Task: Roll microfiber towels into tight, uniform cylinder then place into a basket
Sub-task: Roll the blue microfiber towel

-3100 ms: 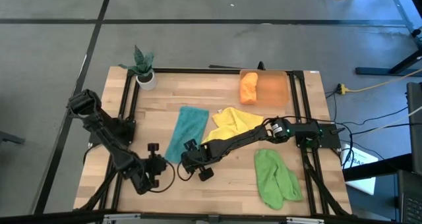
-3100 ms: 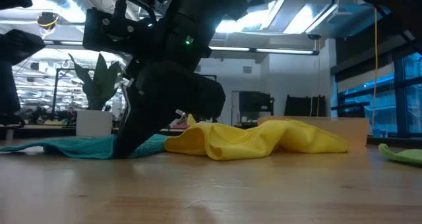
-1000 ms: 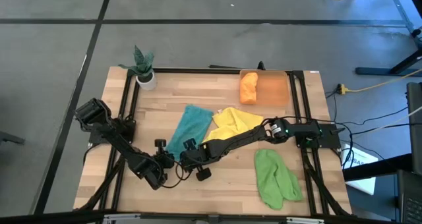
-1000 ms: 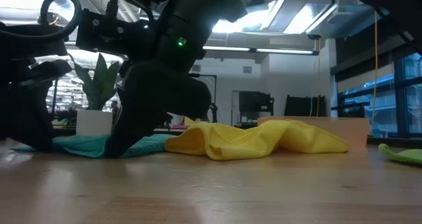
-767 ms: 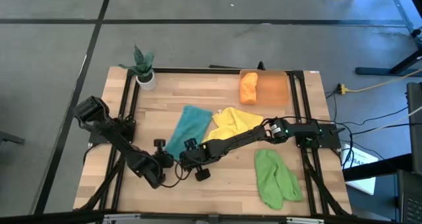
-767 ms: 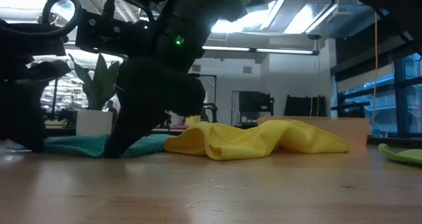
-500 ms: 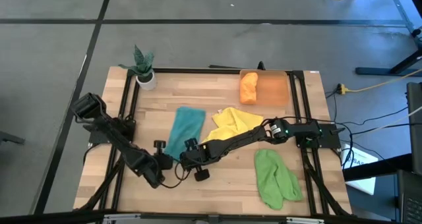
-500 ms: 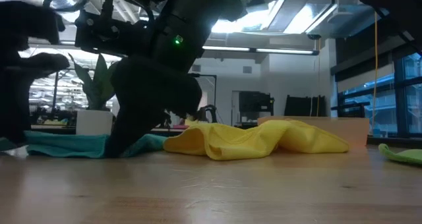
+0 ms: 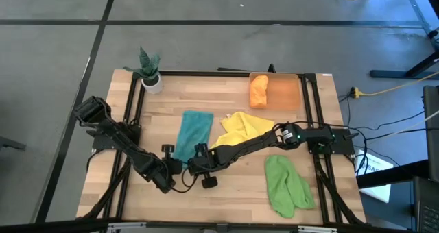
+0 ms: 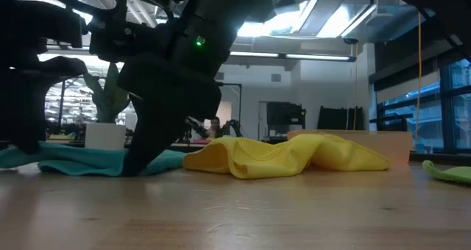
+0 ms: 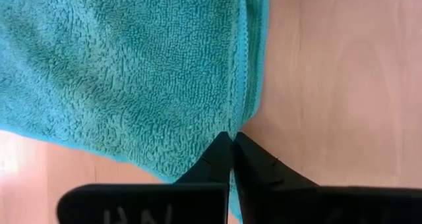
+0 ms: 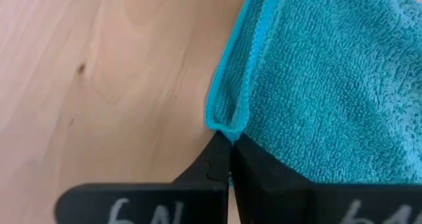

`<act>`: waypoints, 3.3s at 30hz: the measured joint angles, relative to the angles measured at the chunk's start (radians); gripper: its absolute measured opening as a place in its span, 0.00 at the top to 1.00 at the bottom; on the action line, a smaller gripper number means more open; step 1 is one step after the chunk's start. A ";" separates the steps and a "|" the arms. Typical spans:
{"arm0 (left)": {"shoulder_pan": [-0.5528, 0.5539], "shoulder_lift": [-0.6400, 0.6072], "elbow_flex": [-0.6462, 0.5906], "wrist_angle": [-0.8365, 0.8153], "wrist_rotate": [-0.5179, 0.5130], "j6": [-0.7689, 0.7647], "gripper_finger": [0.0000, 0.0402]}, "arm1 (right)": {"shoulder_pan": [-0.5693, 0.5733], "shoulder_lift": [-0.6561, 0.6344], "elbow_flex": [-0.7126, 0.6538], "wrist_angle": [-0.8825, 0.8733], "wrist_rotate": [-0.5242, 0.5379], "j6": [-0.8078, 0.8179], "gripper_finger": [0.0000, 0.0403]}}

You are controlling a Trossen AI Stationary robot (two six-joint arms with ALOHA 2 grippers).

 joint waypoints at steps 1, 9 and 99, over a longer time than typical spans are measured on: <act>0.000 0.000 0.000 0.007 0.000 0.001 0.98 | 0.000 0.000 0.000 0.000 0.000 -0.001 0.98; 0.000 0.000 0.000 0.066 -0.002 0.008 0.86 | 0.002 -0.002 0.000 -0.003 0.001 -0.005 0.98; 0.088 0.019 0.086 -0.076 0.061 0.218 1.00 | 0.002 -0.005 0.118 -0.114 -0.012 0.170 0.98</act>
